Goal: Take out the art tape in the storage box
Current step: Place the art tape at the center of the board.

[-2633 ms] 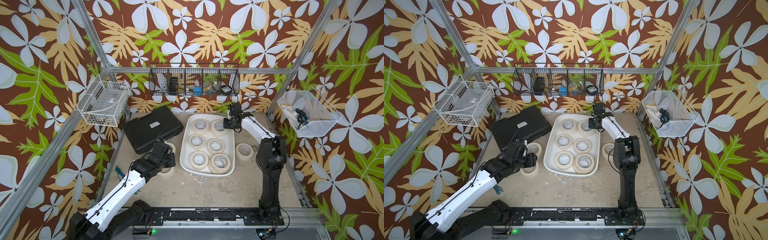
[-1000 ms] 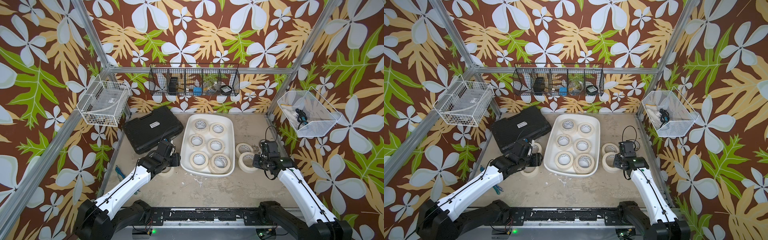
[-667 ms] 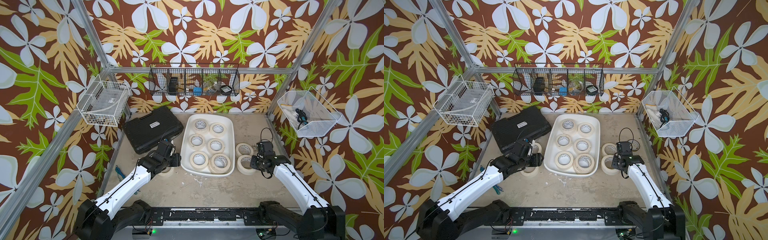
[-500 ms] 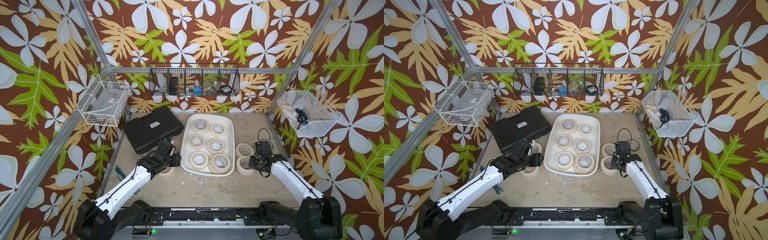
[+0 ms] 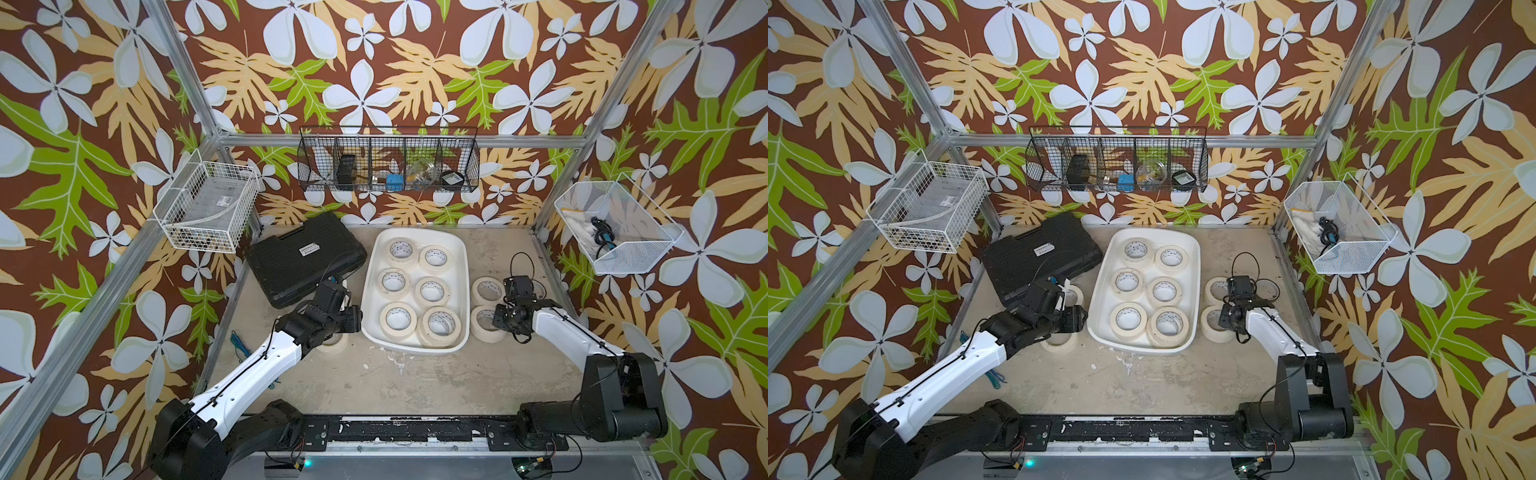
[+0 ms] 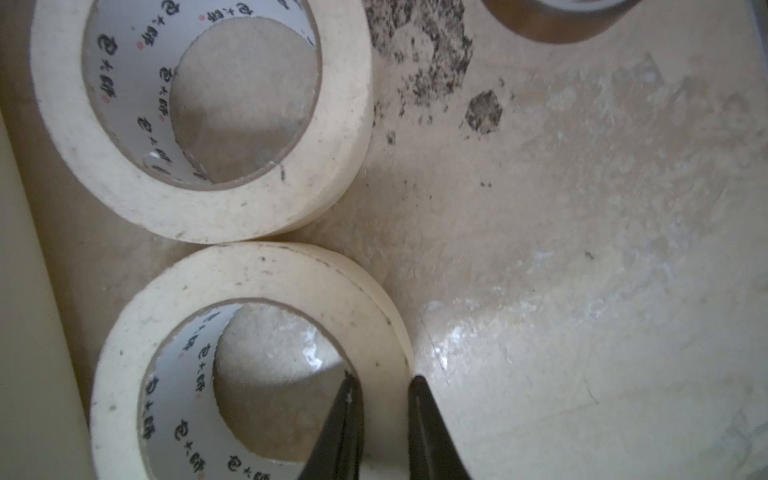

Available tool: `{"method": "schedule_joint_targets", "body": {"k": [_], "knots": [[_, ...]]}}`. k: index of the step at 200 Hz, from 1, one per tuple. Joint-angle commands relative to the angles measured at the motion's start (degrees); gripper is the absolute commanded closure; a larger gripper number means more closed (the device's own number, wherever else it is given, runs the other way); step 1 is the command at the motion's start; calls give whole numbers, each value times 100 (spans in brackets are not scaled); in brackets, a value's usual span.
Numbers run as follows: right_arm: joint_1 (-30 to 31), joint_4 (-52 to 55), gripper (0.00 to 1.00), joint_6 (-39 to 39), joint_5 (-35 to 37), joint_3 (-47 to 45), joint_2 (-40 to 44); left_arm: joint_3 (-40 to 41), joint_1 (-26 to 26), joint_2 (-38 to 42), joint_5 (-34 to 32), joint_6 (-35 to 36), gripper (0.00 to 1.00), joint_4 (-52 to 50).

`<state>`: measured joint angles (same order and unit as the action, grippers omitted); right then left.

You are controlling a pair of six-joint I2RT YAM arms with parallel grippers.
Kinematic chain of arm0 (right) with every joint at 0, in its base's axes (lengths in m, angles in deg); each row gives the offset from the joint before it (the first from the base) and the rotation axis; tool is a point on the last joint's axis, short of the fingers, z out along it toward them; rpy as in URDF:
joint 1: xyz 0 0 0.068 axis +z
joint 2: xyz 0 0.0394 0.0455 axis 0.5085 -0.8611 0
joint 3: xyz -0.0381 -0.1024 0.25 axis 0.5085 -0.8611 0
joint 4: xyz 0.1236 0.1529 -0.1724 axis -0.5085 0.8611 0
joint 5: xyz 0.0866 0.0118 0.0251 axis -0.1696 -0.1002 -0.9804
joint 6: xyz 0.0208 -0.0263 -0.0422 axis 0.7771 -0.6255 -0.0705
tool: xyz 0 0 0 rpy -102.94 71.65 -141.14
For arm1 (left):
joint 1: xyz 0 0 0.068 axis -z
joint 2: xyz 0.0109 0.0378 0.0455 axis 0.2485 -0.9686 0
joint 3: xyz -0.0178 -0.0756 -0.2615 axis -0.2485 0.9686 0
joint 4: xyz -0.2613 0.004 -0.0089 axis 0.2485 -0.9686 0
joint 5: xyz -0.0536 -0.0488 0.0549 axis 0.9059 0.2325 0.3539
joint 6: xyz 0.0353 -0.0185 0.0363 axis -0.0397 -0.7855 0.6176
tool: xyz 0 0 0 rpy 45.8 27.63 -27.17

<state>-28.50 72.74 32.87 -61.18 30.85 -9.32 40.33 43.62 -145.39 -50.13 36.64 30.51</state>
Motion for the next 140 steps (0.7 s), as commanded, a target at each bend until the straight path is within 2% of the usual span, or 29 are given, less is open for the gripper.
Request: {"method": "schedule_joint_targets", "body": {"k": [1,39,67,140], "knots": [[-98,-374,96,-18,129,251,-237,-56,-14,-4,-20,76,32,40],[-342,-386,97,-180,36,828,-841,-84,-14,-2,-56,93,32,4],[-395,-295,96,-272,-102,984,-927,-91,-14,10,-78,76,32,-35],[-408,-464,90,-242,-207,312,-750,-109,-14,-55,-27,40,32,-13]]}}
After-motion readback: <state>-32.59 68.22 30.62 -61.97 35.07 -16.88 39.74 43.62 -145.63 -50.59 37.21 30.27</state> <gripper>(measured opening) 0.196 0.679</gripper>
